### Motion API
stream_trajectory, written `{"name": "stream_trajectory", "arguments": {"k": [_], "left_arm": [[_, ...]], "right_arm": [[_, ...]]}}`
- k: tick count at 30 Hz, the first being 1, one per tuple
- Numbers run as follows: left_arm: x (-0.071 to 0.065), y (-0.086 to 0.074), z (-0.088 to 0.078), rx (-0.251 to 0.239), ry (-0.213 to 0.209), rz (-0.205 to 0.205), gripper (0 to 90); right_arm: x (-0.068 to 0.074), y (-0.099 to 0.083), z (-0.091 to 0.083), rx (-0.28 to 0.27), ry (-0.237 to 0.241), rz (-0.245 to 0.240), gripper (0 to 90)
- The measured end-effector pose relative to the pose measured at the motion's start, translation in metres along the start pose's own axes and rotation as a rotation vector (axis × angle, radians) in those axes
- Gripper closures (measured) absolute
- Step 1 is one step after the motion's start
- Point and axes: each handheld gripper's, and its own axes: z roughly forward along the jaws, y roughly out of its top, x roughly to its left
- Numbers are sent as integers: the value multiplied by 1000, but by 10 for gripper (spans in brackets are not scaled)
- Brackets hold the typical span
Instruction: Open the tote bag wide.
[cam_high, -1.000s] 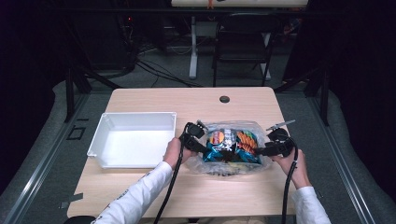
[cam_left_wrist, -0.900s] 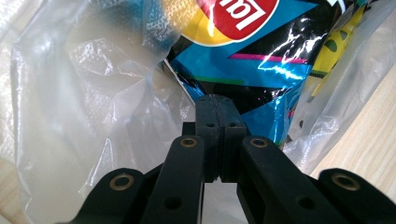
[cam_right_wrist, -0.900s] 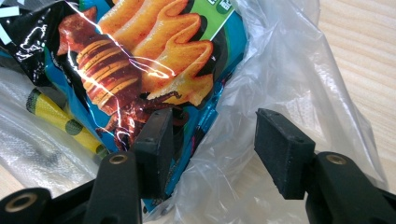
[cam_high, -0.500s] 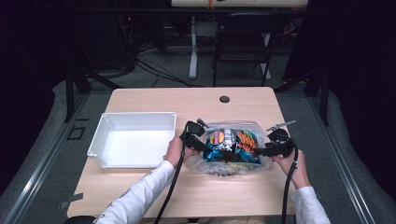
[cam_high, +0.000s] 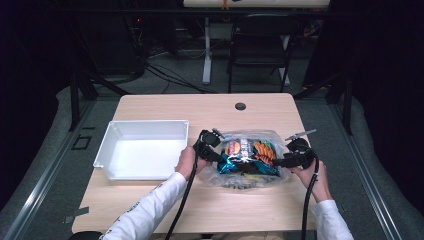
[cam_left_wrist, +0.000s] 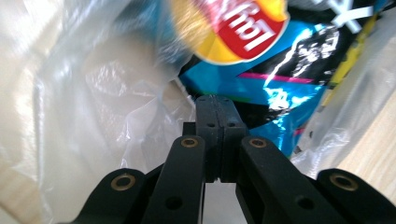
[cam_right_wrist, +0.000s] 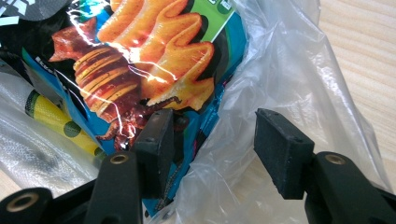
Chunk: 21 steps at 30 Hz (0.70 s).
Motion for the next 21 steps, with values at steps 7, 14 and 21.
{"name": "stream_trajectory", "arguments": {"k": [7,14,21], "left_arm": [[-14,11,-16,-38,3,55,900],[-1,0,-4,-12,-11,-20,868],[5,-10,5,8,-58,-73,752]], "right_arm": [[3,3,-2,-3,-5,-14,474],[2,2,-3,0,13,-11,473],[2,2,-1,5,11,-17,475]]}}
